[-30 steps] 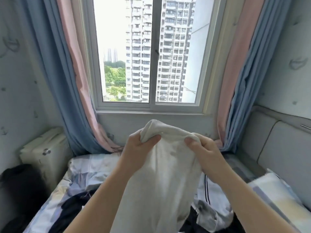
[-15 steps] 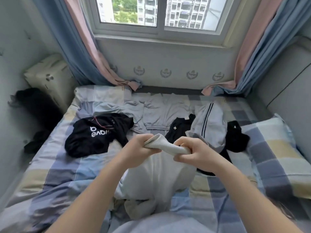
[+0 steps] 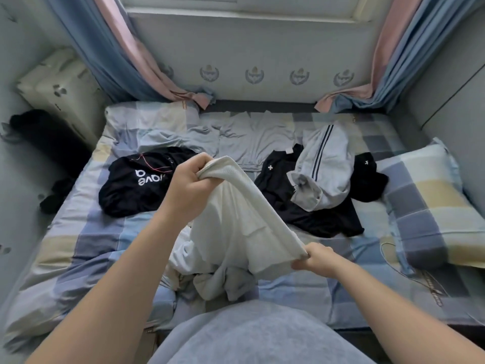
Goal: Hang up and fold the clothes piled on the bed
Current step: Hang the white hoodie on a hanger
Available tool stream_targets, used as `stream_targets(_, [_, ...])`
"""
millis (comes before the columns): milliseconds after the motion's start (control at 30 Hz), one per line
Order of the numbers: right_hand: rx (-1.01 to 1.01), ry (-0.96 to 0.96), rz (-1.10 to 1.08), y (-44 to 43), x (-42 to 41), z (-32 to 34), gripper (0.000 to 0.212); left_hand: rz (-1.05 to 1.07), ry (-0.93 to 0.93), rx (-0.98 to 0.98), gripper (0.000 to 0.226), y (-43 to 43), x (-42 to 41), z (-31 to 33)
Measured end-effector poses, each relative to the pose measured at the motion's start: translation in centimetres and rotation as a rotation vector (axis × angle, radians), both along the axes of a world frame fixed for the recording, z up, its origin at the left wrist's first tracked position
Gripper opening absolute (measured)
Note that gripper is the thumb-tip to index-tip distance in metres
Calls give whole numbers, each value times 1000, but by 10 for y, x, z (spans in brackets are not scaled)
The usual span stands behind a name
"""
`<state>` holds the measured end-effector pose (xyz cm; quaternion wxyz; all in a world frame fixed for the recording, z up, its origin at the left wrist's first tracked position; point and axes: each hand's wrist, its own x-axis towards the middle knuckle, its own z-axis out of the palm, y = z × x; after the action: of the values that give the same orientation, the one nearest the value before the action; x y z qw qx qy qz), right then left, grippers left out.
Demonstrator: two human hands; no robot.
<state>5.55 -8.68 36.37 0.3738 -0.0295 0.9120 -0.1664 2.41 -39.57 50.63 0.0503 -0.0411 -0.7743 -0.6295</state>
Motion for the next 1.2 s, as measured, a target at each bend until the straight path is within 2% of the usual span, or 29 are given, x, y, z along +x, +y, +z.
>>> stream_targets(67, [-92, 47, -57, 4, 0, -1, 29, -12, -52, -139, 15, -5, -4, -9])
stream_targets(133, [-279, 138, -140, 0, -3, 11, 14, -79, -191, -314, 15, -6, -6, -23])
stream_targets(200, [-427, 264, -177, -11, -6, 32, 27, -176, -361, -520, 15, -1, -3, -39])
stream_targets(233, [-478, 316, -170, -18, -8, 44, 32, -234, -439, -595, 24, 4, 1, -45])
stream_targets(267, [-520, 362, -150, -26, -10, 56, 35, -293, -497, -626, 42, 10, 5, -51])
stream_targets(333, [-580, 443, -65, -41, -13, 78, 35, -407, -453, -652, 74, 26, 14, -58])
stream_targets(367, [-605, 467, -31, -47, -13, 88, 32, -459, -369, -647, 76, 36, 18, -60])
stream_targets(400, [-629, 480, -3, -52, -13, 95, 31, -492, -284, -597, 65, 45, 21, -63])
stream_targets(467, [-665, 497, 35, -58, -10, 107, 31, -449, -198, -478, 25, 54, 23, -64])
stream_targets(500, [-665, 500, 42, -59, -10, 110, 31, -402, -173, -435, 19, 55, 23, -64])
stream_targets(600, [-600, 464, 27, -55, -15, 111, 26, -312, -136, -358, 30, 50, 22, -58])
stream_targets(700, [-467, 373, 62, -50, -22, 99, 11, -260, -86, -282, 26, 44, 21, -36])
stream_targets(767, [-349, 336, 51, -48, -23, 83, 24, -219, -61, -198, 14, 39, 19, -18])
stream_targets(800, [-291, 324, 30, -47, -22, 74, 27, -216, -45, -153, 16, 36, 17, -8])
stream_targets(900, [-207, 321, -46, -48, -17, 59, 16, -260, -31, -102, 22, 31, 15, 12])
stream_targets(1033, [-509, 216, -292, -52, -19, 65, 9, -158, -66, -99, 19, 24, 11, 12])
stream_targets(1133, [-673, 300, -300, -50, -19, 76, 11, 54, -119, -174, 14, 11, 1, -5])
stream_targets(1200, [-724, 322, -285, -49, -20, 87, 1, 166, -184, -266, 10, 1, -5, -22])
